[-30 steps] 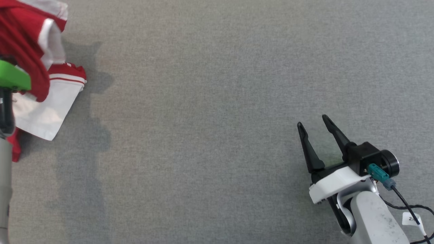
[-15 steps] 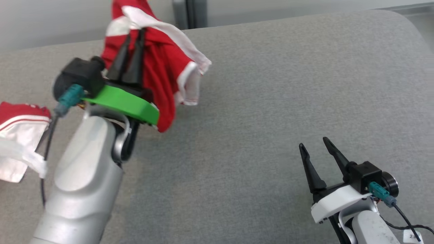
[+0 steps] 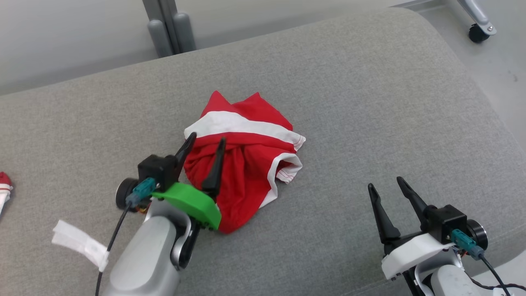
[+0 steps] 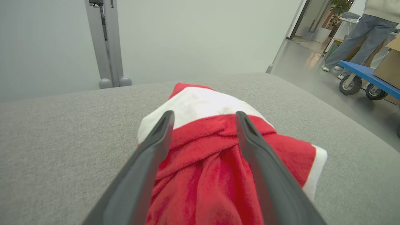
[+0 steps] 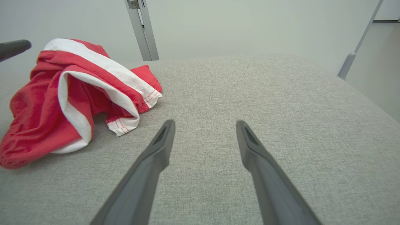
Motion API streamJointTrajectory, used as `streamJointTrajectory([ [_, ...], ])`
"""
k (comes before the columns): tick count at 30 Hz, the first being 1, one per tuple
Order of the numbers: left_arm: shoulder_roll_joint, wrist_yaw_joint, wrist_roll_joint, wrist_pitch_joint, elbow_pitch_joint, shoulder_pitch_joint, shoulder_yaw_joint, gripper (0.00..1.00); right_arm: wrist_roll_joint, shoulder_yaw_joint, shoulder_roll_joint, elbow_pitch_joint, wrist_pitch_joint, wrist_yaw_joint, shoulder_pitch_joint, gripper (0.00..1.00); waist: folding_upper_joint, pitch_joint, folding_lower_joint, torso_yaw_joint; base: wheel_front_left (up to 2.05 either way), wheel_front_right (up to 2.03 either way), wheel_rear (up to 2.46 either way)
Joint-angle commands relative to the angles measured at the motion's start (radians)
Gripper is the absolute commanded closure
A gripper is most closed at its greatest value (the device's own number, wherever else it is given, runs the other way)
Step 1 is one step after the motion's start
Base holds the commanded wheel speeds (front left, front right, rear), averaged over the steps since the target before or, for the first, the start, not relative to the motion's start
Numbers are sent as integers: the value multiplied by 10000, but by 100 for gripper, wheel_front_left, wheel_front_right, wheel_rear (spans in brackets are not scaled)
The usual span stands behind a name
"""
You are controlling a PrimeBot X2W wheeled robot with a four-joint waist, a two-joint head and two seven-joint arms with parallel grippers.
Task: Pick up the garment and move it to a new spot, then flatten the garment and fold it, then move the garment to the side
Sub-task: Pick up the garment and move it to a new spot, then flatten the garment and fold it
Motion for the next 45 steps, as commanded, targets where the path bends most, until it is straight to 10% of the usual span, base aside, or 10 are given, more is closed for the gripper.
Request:
streamJointTrajectory([
  [1, 23, 57, 184, -3, -34, 446, 363, 0, 6, -7, -30, 33, -7, -10, 58, 0, -1, -191, 0, 99, 0, 0, 0],
  [22, -321, 311, 2986, -4, -2371, 4819, 4405, 0, -166, -360, -33, 446, -7, -10, 934, 0, -1, -1430, 0, 1206, 0, 0, 0],
  [45, -456, 29, 3232, -4, -2766, 4259, 4090, 0, -2192, -736, -37, 1968, -7, -10, -2100, 0, -1, 567, 0, 2657, 0, 0, 0],
])
